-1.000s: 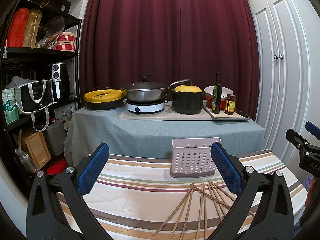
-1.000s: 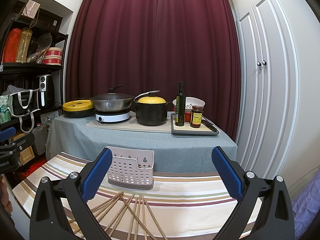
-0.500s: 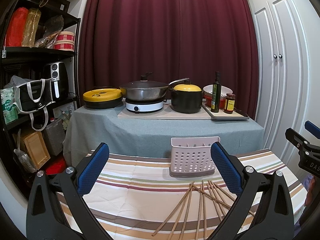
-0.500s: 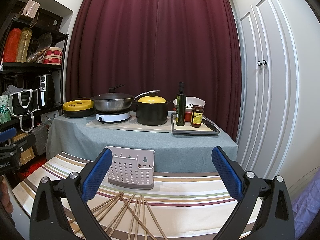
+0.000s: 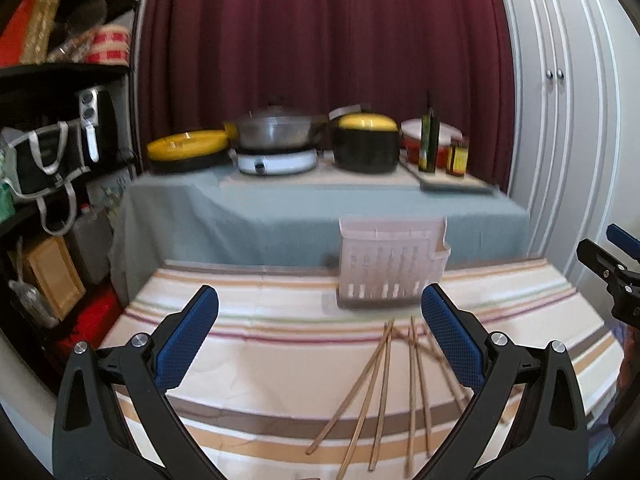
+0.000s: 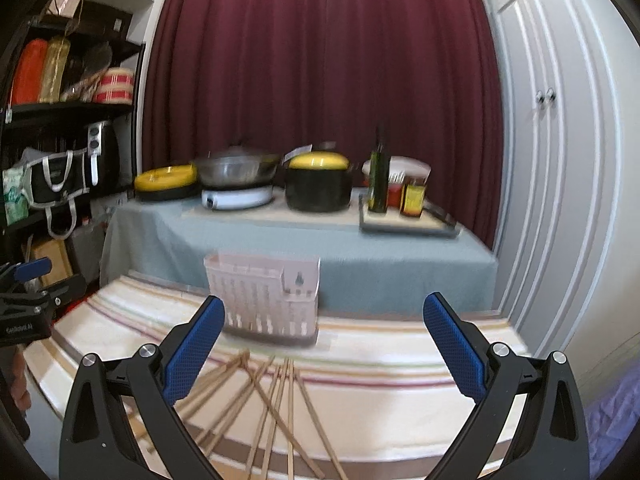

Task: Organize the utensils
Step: 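Lower the left tool toward the loose wooden chopsticks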

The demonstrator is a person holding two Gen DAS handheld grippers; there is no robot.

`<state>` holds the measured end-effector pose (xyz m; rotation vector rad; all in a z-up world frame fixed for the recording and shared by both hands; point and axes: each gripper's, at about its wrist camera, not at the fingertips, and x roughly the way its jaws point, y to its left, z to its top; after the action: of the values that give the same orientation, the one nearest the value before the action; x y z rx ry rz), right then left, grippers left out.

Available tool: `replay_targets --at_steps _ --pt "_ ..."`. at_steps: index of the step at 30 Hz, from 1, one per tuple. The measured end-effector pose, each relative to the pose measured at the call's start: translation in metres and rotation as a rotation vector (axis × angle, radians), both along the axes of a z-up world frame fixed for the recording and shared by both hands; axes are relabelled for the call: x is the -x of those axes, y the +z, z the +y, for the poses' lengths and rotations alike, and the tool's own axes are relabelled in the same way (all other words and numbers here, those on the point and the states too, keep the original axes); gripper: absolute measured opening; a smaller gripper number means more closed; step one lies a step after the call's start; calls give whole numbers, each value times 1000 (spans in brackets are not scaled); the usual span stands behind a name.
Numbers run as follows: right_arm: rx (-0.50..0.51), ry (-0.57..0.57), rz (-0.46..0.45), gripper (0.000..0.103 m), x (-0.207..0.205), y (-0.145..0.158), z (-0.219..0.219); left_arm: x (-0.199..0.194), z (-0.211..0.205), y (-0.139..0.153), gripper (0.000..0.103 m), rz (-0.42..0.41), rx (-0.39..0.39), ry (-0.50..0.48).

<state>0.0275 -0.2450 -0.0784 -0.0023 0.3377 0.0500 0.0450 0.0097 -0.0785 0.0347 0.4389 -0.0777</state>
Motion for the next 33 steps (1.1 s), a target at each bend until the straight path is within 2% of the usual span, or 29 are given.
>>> replay_targets --at_steps 9,16,17,20,25,28,32,33 --pt "-42 25 212 97 -17 -76 -13 -19 21 -83 99 162 -44 -39" --pt "-54 41 297 97 -21 -112 -18 -20 25 -137 96 237 -98 -71" --pt "-55 44 306 97 -21 -116 -18 -20 25 -141 94 239 -106 -74" --pt "-47 52 324 97 -22 -125 -18 -21 23 -154 75 261 -134 -83" --pt "-50 57 338 97 -25 -131 -18 -23 25 -168 59 303 -101 -134" --pt "-57 61 347 97 -27 -135 -18 -23 22 -168 55 291 -104 -146" --pt "-53 65 351 97 -29 -137 -17 -24 19 -168 33 288 -94 -186" --pt "-53 64 350 97 -29 -137 -16 -24 19 -169 22 293 -68 -217"
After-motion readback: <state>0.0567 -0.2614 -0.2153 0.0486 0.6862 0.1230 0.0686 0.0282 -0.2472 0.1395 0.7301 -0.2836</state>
